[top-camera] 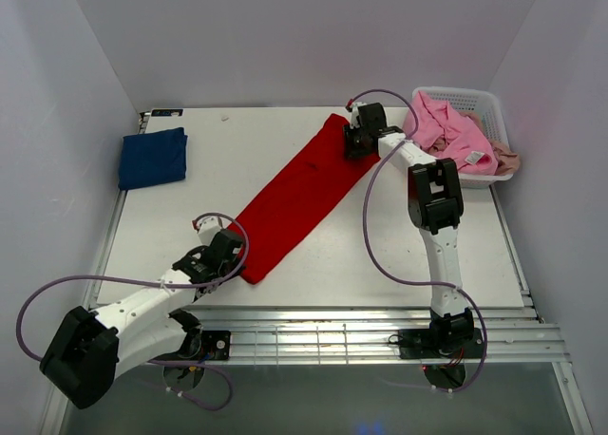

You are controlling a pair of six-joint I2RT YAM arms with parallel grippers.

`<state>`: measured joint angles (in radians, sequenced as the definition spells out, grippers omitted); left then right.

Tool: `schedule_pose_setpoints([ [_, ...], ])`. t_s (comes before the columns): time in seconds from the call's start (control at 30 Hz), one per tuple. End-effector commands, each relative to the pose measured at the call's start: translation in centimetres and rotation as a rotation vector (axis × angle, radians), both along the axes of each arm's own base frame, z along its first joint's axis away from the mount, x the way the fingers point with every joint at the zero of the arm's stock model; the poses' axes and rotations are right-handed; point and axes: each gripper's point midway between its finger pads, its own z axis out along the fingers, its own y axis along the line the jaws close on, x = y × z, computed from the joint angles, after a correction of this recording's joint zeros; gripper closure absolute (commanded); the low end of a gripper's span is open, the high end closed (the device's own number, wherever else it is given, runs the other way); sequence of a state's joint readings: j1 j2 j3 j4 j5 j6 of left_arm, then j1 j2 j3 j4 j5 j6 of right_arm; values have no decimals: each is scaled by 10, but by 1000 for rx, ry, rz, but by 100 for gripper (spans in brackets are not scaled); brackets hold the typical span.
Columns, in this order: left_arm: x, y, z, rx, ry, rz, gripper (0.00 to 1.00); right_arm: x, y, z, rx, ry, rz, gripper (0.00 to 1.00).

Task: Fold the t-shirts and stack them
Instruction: Rotate the tshirt 90 degrees

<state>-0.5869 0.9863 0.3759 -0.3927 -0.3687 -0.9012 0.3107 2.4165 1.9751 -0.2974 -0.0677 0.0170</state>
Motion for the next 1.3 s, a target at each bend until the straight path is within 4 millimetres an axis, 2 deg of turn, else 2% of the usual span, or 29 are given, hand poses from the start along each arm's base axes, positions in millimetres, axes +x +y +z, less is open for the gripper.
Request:
schedule_pose_setpoints([
  [0.0,-17,-8,-12,-13,41,-22,100,5,-13,37,-27,-88,-41,57],
  [0.17,-44,-27,-26,-30,93,-68,100,2,-22,76,-55,-158,-42,56],
  [0.2,-47,-29,-27,-30,98,-73,100,1,-25,90,-56,-180,-52,56],
  [0.27,-58,-39,-31,-21,117,-117,100,-6,-29,92,-65,-180,-61,56],
  [0.3,-60,-45,-30,-33,119,-114,100,-8,-33,103,-65,-193,-80,56],
  [0.37,-71,-55,-34,-2,134,-163,100,-15,-37,108,-71,-193,-90,55],
  [0.43,-73,-66,-32,6,130,-169,100,-20,-40,110,-75,-194,-98,56],
  [0.47,-82,-71,-36,34,141,-204,100,-27,-42,111,-79,-191,-98,56],
  [0.53,-85,-84,-33,29,129,-209,100,-34,-46,111,-81,-188,-105,56],
  [0.67,-104,-105,-37,41,147,-270,100,-57,-57,112,-94,-191,-123,55],
  [0.87,-125,-138,-42,55,135,-360,100,-74,-66,114,-110,-193,-138,56],
  [0.93,-126,-145,-46,73,126,-374,100,-80,-68,110,-111,-182,-138,55],
  [1.0,-126,-155,-43,70,99,-403,100,-85,-67,112,-104,-183,-135,56],
  [1.03,-125,-161,-40,52,80,-413,100,-89,-69,107,-106,-171,-135,56],
  [1.1,-120,-165,-35,46,47,-436,100,-94,-69,112,-93,-186,-134,55],
  [1.13,-115,-169,-29,34,6,-439,100,-100,-71,107,-95,-175,-131,56],
  [1.2,-108,-171,-19,32,-45,-471,100,-104,-72,112,-92,-187,-133,56],
  [1.23,-105,-180,-11,-3,-80,-488,100,-108,-74,109,-95,-180,-133,56],
  [1.27,-101,-185,-5,-36,-99,-503,100,-111,-75,114,-91,-191,-134,56],
])
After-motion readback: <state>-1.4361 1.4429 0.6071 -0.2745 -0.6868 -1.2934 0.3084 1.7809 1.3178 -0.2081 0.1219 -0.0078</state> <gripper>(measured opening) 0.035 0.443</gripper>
